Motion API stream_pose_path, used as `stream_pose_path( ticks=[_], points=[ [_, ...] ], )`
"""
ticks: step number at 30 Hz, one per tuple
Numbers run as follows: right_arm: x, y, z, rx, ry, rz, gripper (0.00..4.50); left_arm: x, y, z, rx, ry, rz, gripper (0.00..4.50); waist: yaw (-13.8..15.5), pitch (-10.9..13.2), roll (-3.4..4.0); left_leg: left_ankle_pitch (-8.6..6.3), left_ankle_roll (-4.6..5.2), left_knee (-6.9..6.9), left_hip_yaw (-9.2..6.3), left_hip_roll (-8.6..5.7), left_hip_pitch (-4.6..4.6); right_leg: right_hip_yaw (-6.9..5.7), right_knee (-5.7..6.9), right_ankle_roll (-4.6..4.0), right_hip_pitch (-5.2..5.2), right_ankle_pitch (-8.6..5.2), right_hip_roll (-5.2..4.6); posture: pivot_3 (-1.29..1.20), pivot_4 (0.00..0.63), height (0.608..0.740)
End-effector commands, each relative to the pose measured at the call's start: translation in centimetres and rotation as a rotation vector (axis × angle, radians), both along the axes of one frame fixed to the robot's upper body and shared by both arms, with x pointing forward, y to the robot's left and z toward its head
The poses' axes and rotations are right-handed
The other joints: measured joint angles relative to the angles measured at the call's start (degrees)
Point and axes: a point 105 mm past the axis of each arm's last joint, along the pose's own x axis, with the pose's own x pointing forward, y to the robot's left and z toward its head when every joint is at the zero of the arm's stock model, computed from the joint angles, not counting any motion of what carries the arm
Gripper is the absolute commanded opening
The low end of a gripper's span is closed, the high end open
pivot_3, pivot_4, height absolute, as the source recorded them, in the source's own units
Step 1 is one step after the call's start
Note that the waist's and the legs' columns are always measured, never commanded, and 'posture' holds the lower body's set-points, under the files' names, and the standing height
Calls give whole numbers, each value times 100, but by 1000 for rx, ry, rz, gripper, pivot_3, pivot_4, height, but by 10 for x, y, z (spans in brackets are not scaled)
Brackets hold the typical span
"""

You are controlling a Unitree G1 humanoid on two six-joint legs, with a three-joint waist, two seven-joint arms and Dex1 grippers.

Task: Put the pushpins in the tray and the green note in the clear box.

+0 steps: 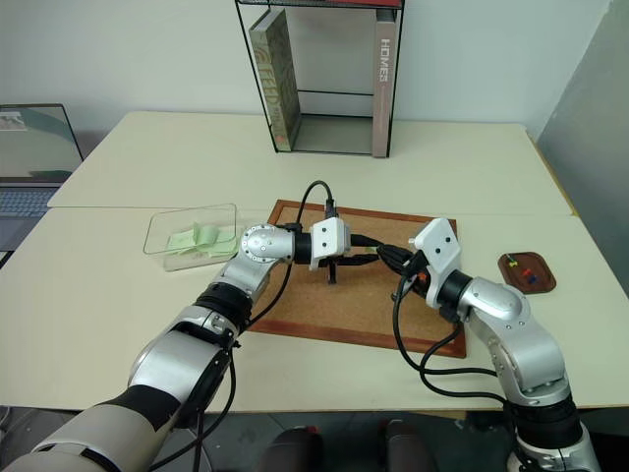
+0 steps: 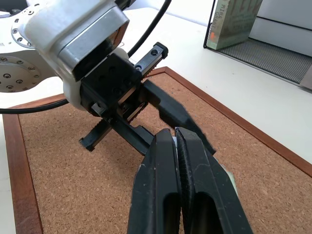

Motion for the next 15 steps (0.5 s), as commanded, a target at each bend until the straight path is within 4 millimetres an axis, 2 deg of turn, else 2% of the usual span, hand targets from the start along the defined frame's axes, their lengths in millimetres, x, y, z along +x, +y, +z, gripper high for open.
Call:
stream_pose_path(
  ticks=[1, 15],
  points=[
    [-5, 7, 17, 15, -68, 28, 0, 0, -3, 12, -14, -43, -22, 132, 0, 0, 0, 0, 0, 0, 0, 0, 0, 0, 0, 0, 0, 0, 0, 0, 150, 740],
    [-5, 3, 19, 75, -54, -16, 0, -10, 2, 2, -1, -25, -69, 55, -1, 0, 0, 0, 0, 2, -1, 0, 1, 0, 5, -1, 0, 0, 0, 0, 150, 740]
  ],
)
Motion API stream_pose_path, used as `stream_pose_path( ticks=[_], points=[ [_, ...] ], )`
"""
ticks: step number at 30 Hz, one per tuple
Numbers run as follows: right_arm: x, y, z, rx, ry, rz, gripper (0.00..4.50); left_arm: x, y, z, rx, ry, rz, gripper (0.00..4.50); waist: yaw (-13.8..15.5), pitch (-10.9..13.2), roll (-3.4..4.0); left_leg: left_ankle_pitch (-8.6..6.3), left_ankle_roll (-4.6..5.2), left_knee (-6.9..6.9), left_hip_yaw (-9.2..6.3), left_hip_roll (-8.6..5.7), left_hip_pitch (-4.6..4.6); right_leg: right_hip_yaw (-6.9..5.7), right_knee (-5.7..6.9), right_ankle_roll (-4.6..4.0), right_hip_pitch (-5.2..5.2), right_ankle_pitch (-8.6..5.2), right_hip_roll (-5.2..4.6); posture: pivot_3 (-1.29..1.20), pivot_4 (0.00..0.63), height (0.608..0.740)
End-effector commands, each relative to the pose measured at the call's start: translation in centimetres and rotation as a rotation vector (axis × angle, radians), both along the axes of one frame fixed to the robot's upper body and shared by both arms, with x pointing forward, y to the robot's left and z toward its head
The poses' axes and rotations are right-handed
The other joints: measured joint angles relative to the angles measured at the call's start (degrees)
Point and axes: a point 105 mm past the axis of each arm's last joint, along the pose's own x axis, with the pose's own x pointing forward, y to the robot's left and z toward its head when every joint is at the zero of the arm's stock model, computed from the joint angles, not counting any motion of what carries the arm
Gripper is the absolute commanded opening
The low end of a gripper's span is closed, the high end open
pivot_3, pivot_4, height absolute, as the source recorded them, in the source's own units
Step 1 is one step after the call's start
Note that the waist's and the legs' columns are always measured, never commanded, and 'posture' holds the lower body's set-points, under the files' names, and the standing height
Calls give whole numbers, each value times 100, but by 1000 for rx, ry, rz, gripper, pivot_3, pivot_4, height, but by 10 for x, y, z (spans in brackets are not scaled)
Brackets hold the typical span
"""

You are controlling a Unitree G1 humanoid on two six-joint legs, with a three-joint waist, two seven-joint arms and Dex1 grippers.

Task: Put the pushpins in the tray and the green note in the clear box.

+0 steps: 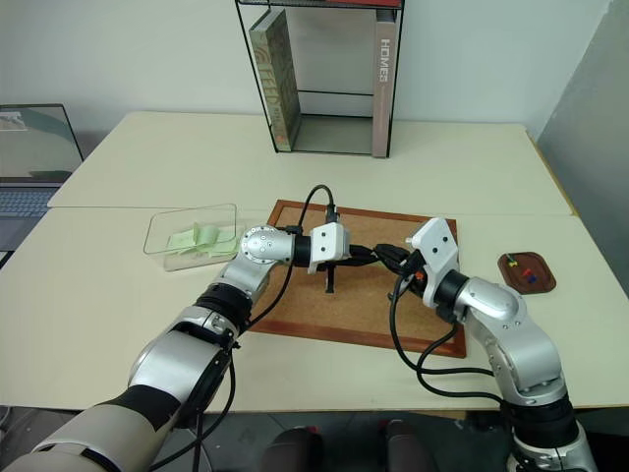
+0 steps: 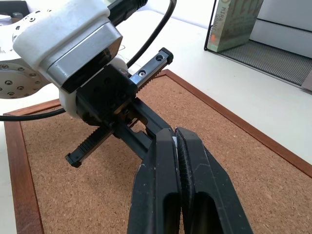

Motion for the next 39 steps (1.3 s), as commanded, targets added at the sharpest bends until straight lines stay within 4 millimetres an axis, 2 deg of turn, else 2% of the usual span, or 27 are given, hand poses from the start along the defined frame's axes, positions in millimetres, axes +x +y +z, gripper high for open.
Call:
stream_pose_path(
  ticks=[1, 8, 11, 15, 20, 23, 30, 33, 39],
  points=[
    [-4, -4, 20, 74, -46, -27, 0, -4, 2, 7, -25, -56, -20, 55, 0, 0, 0, 0, 0, 0, 0, 0, 0, 0, 0, -1, 0, 0, 0, 0, 150, 740],
    [-2, -35, 28, 148, -13, -144, 0, -5, 10, -4, 0, -85, 11, 55, 4, 0, 0, 0, 0, 3, -1, 0, 1, 0, 5, -27, 0, 16, -1, 0, 150, 740],
    [3, -57, 29, 159, -9, -232, 0, -4, 12, -3, -17, -77, 33, 55, 5, 0, 0, 0, 0, 3, -1, 1, 0, 0, 5, -27, 0, 16, -1, 0, 150, 740],
    [13, -106, 20, 138, 1, -423, 0, -4, 15, 8, -72, -88, 65, 55, 6, 0, 0, 0, 0, 4, 0, 0, 0, 1, 5, -28, 0, 16, -2, 0, 150, 740],
    [24, -177, -12, 28, 66, -719, 0, -8, 15, 26, -148, -92, 98, 55, 7, -1, 1, 0, 0, 4, 4, 0, 2, 5, 6, -28, 1, 17, -2, 0, 150, 740],
    [29, -205, -26, 4, 109, -843, 0, -15, 14, 30, -162, -89, 95, 55, 0, -1, 2, 0, 0, 3, 10, 0, 8, 11, 15, -28, 1, 17, -2, 0, 150, 740],
    [38, -219, -51, -5, 200, -898, 0, -28, 11, 28, -177, -62, 105, 55, -32, -4, 6, 1, 0, 3, 16, 4, 23, 20, 34, -28, 2, 17, 4, 0, 150, 740],
    [41, -222, -56, -12, 204, -915, 505, -33, 10, 25, -173, -49, 107, 0, -25, -5, 8, 1, 0, 3, 17, 5, 31, 21, 34, -26, 8, 15, 9, 0, 150, 740],
    [43, -221, -57, -6, 193, -927, 1791, -35, 12, 25, -178, -36, 123, 0, -8, -5, 8, 1, 0, 3, 18, 4, 26, 22, 30, -28, 8, 17, 9, 0, 150, 740]
  ],
)
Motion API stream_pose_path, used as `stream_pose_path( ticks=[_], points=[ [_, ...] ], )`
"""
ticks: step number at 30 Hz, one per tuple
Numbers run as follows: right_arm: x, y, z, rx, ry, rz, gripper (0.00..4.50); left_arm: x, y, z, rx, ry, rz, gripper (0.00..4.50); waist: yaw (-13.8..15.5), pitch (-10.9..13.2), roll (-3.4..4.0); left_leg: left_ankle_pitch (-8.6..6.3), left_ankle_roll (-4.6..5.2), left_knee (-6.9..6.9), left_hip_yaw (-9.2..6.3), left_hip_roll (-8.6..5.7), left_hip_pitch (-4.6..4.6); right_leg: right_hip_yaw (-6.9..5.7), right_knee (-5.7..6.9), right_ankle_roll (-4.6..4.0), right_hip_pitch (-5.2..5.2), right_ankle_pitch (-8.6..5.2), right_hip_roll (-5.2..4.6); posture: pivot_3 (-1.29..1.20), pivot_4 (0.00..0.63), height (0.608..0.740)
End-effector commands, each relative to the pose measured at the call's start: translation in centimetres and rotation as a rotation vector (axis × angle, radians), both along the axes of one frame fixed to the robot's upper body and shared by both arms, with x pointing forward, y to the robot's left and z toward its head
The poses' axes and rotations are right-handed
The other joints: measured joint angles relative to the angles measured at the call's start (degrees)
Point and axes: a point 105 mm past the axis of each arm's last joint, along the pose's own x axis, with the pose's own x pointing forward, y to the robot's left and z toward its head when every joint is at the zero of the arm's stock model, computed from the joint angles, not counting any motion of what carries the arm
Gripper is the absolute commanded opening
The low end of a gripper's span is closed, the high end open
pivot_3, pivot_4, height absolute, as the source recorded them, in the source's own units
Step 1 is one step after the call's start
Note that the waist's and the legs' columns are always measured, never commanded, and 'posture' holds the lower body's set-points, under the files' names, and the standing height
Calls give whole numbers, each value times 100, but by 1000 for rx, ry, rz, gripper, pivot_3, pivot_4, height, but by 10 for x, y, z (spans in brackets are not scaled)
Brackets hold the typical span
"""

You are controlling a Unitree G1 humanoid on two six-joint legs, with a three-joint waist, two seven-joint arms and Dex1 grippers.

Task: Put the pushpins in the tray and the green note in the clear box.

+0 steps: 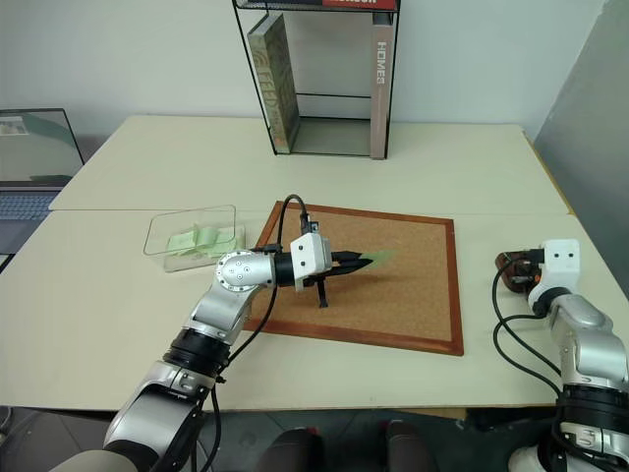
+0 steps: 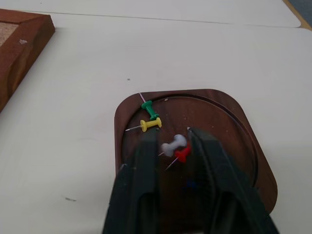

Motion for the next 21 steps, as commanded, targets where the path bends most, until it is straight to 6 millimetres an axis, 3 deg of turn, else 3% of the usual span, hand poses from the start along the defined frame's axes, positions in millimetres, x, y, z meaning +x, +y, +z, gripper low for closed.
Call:
stream_pose_path(
  ticks=[1, 9, 12, 15, 18, 21],
  points=[
    [3, 0, 15, -28, -66, -7, 1967, -4, -3, 13, -26, -39, -11, 0, 0, 0, 0, 0, 0, 0, 0, 0, 0, 0, 0, 0, 0, 0, 0, 0, 150, 740],
    [1, 6, 44, 0, -231, -20, 3676, 2, 1, 23, -69, -27, 48, 0, -4, 0, 0, 0, 0, 0, -1, 1, 1, -1, 1, 0, 0, 0, 0, 0, 150, 740],
    [-2, 21, 55, 13, -299, 48, 3676, 8, 10, 33, -114, -13, 123, 0, -4, 0, 0, 0, 0, 0, -3, 1, -1, -2, 1, 0, 0, 0, 0, 0, 150, 740],
    [-11, 75, 72, 14, -377, 331, 3676, 13, 38, 45, -157, 17, 262, 0, -36, -1, 1, 0, 0, -1, -4, 3, -2, -2, -2, 2, -1, -1, -1, 0, 150, 740],
    [-24, 113, 77, 8, -394, 543, 3676, 15, 61, 49, -169, 51, 357, 0, -80, 0, 1, 0, 0, -3, -8, 12, 0, -5, -1, 2, -1, -1, 1, 0, 150, 740],
    [-45, 170, 76, -130, -376, 886, 3676, 17, 102, 52, -130, 74, 500, 0, -114, 5, 4, 0, -1, -1, -12, 11, 7, -9, 1, 26, 5, -15, 1, 0, 150, 740]
  ],
)
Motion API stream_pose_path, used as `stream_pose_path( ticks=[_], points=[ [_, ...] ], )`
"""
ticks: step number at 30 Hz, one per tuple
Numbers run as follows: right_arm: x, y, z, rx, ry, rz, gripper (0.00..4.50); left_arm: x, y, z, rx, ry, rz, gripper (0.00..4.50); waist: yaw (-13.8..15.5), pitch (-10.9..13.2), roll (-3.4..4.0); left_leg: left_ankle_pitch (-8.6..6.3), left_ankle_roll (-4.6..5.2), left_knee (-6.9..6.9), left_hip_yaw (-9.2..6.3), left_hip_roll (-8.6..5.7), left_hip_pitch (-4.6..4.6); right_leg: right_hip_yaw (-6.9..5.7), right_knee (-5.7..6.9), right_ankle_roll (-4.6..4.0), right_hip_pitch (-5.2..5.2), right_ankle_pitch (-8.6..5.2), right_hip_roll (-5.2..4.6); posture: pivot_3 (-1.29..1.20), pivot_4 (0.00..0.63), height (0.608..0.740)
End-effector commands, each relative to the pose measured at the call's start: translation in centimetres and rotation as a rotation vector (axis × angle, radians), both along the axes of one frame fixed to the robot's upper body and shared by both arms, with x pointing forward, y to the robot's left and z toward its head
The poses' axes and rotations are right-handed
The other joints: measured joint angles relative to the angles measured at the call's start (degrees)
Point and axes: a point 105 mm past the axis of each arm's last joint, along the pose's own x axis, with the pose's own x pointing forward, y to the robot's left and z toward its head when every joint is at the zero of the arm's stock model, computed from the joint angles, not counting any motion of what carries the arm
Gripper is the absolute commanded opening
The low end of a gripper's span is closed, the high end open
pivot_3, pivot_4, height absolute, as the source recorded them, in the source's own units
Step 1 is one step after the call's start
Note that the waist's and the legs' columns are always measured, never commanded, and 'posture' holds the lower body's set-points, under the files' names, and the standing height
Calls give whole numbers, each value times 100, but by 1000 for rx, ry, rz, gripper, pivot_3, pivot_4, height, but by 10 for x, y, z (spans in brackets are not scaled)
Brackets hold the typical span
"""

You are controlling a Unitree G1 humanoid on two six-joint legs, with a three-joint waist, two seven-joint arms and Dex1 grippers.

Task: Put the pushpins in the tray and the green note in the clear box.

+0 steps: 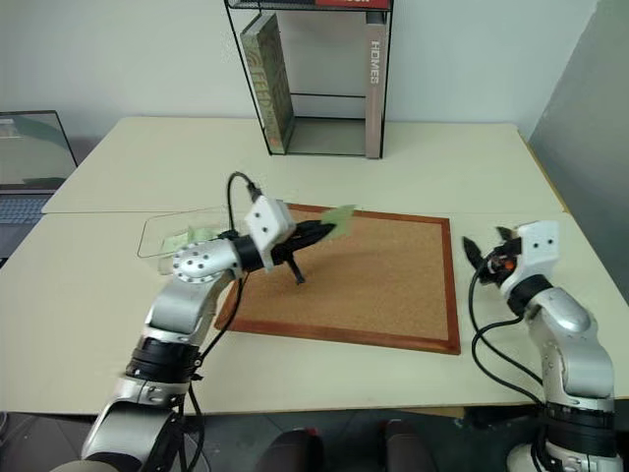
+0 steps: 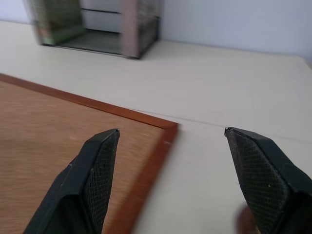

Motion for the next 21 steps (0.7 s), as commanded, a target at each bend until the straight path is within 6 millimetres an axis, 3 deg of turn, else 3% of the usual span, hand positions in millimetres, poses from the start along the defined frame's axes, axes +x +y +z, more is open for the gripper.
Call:
stream_pose_path(
  ticks=[1, 5, 9, 16, 21],
  points=[
    [-28, 66, 17, -157, -90, 375, 3676, 0, 45, 19, 13, -3, 156, 0, -55, 6, 0, 0, 0, -1, 5, 0, 3, 6, 0, 1, -2, -1, 0, 0, 150, 740],
    [-29, 98, 27, -122, -73, 529, 3676, 4, 95, 27, 45, 21, 322, 0, -60, 14, -9, 1, -1, 0, 1, 4, 14, 1, 1, 2, 5, -1, 3, 0, 150, 740],
    [-10, 128, 34, 57, 106, 573, 3676, 8, 153, 31, 61, 35, 490, 0, -66, 20, -19, 2, -3, 2, 2, 5, 33, 2, 2, 0, 20, -1, -1, 0, 150, 740],
    [-7, 169, 36, 35, 161, 634, 3676, 17, 199, 18, 67, 123, 630, 0, 26, 20, -21, 2, -6, -2, 0, -4, 16, -6, 2, -36, 5, 16, -17, 0, 150, 740],
    [-8, 179, 34, 15, 146, 645, 3676, 29, 207, 17, 57, 123, 669, 0, 98, 16, -28, 2, -5, 7, -3, -10, -58, -10, 7, -37, -59, 20, -23, 0, 150, 740]
  ],
)
